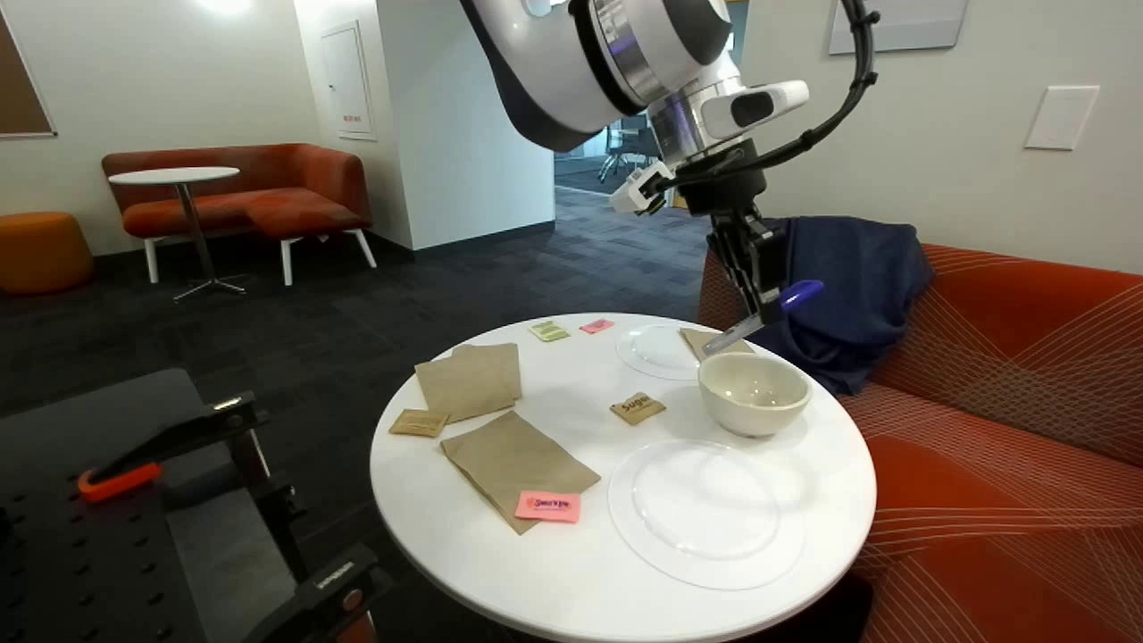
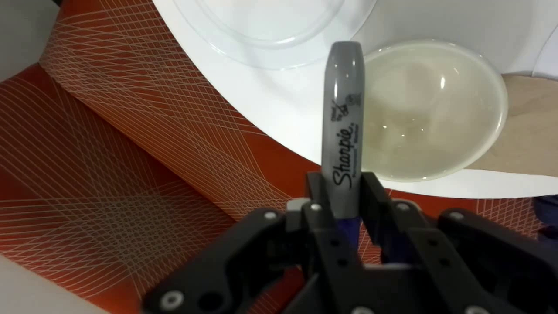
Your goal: Put the marker in the bowl
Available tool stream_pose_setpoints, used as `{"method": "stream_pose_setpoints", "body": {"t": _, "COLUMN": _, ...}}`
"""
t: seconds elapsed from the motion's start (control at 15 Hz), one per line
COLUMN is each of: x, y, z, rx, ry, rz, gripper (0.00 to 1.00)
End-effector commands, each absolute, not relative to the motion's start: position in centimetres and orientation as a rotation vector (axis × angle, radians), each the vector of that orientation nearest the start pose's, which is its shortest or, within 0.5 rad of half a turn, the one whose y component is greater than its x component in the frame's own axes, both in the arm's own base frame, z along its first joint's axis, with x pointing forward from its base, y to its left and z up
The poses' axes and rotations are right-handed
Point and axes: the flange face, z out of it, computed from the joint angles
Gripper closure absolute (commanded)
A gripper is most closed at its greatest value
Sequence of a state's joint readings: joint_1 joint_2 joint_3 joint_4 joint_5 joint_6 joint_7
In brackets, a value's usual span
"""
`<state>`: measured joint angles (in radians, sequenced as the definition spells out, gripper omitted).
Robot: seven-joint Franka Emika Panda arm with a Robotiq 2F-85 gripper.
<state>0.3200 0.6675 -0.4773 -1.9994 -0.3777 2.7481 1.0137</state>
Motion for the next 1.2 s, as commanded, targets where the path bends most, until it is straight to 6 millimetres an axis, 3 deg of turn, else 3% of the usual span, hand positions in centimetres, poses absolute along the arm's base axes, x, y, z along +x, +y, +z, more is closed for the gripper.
{"method": "stream_pose_setpoints", "body": {"t": 0.0, "x": 62.1, "y": -7.8, "z": 15.5, "rx": -3.230, "ry": 1.295, "rz": -0.589, "gripper": 0.94}}
{"method": "stream_pose_setpoints", "body": {"t": 0.33, "x": 65.1, "y": -6.9, "z": 14.9, "rx": -3.212, "ry": 1.349, "rz": -0.631, "gripper": 0.94}}
{"method": "stream_pose_setpoints", "body": {"t": 0.67, "x": 69.1, "y": -3.8, "z": 14.7, "rx": -3.212, "ry": 1.356, "rz": -0.656, "gripper": 0.94}}
{"method": "stream_pose_setpoints", "body": {"t": 0.93, "x": 71.0, "y": -2.0, "z": 14.2, "rx": -3.217, "ry": 1.401, "rz": -0.637, "gripper": 0.94}}
{"method": "stream_pose_setpoints", "body": {"t": 1.13, "x": 71.8, "y": -2.0, "z": 14.1, "rx": -3.198, "ry": 1.469, "rz": -0.635, "gripper": 0.94}}
